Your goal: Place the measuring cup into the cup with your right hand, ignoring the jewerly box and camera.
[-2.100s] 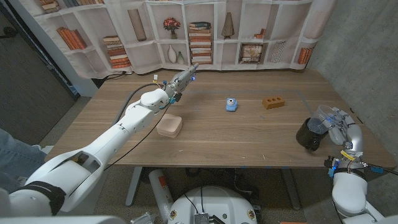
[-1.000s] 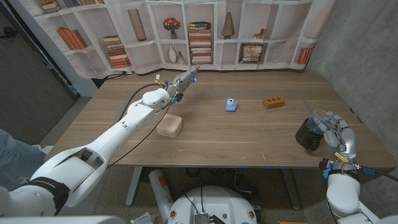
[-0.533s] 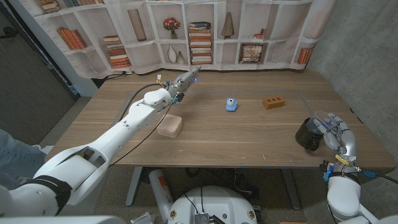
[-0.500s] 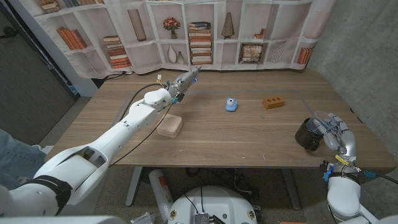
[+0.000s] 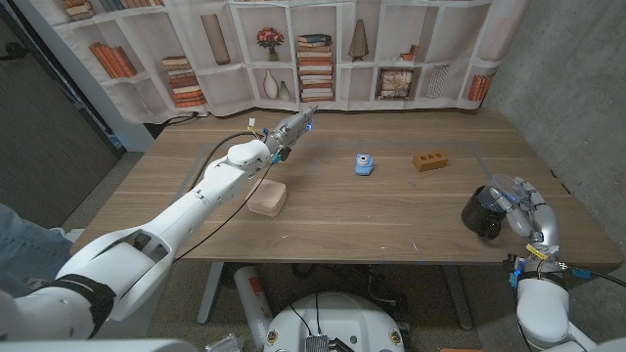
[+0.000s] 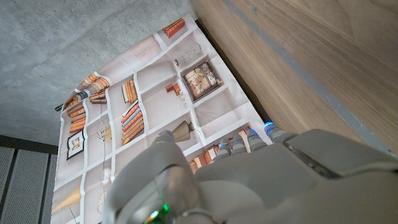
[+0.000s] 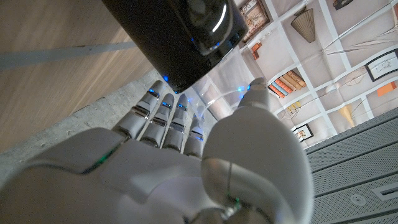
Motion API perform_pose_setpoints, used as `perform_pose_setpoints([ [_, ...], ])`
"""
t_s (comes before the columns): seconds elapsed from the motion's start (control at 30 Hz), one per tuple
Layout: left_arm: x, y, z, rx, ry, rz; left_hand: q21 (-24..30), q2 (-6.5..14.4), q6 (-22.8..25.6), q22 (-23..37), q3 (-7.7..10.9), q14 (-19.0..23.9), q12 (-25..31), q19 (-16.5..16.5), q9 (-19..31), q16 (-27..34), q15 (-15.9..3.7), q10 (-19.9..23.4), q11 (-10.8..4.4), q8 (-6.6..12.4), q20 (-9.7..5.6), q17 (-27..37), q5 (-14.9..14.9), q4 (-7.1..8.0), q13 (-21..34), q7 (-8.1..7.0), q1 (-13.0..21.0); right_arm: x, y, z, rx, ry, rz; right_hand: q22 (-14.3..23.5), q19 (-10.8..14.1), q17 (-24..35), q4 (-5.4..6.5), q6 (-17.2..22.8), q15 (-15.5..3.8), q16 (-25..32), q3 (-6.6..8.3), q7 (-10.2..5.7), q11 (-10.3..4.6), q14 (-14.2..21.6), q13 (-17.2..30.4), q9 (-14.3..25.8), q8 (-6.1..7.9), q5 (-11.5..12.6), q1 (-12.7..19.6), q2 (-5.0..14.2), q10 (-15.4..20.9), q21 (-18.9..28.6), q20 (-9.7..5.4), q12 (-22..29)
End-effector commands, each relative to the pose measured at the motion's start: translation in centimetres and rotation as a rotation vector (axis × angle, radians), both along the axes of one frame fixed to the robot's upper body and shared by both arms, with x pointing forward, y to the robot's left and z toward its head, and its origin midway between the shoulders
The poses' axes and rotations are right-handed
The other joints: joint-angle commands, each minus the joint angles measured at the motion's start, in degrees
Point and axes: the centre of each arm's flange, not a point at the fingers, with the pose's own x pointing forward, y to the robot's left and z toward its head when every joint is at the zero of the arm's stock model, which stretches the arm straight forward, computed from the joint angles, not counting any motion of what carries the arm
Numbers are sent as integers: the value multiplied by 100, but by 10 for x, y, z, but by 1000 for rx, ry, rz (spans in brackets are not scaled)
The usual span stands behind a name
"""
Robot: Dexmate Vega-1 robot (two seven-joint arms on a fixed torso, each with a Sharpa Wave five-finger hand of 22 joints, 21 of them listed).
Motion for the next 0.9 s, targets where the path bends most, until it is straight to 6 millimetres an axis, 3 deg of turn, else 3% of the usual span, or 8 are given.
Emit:
perform_pose_setpoints([
  [0.03, 1, 1, 0, 0, 4, 1, 12, 29, 5, 33, -32, -481, 42, -633, 28, 14, -26, -139, -31, 32, -12, 11, -8, 6, 17, -38, 21, 3, 1, 8, -48, 18, 5, 17, -102, -14, 26, -240, 81, 9, -120, -68, 33, -105, -27, -34, -117, 83, -107, -92, -78, -28, 26, -47],
  [0.13, 2, 2, 0, 0, 6, 3, 12, 29, 7, 33, -33, -482, 42, -633, 28, 13, -24, -139, -26, 32, -13, 11, -8, 6, 17, -48, 22, 4, 2, 10, -59, 21, -3, 18, -122, -26, 37, -346, 125, 15, -155, -127, 65, -134, -44, -53, -167, 117, -145, -128, -105, -32, 55, -68],
  [0.4, 3, 4, 1, -3, 4, 5, 12, 30, 10, 33, -35, -485, 42, -635, 28, 12, -20, -140, -27, 31, -12, 11, -8, 5, 17, -49, 23, 6, 4, 14, -73, 29, -4, 24, -231, -66, 75, -587, 346, 28, -262, -249, 169, -200, -105, -117, -263, 234, -258, -224, -225, -54, 322, -158],
  [0.57, 5, 5, 3, -4, 3, 1, 12, 30, 9, 33, -37, -489, 42, -634, 28, 11, -25, -139, -33, 30, -12, 11, -9, 5, 17, -60, 23, 6, 5, 13, -67, 34, 5, 22, -348, -104, 130, -509, 535, 27, -397, -533, 212, -266, -155, -175, -222, 342, -409, -338, -303, -79, 627, -229],
  [0.9, 10, 3, 5, -3, 1, -11, 6, 33, 8, 34, -39, -492, 42, -651, 28, 10, -20, -139, -24, 28, 7, 11, -9, 5, 17, -73, 24, 3, 8, 12, -55, 33, -10, 19, -419, -119, 177, -544, 587, 21, -487, -511, 224, -323, -174, -206, -246, 399, -520, -402, -376, -93, 734, -277],
])
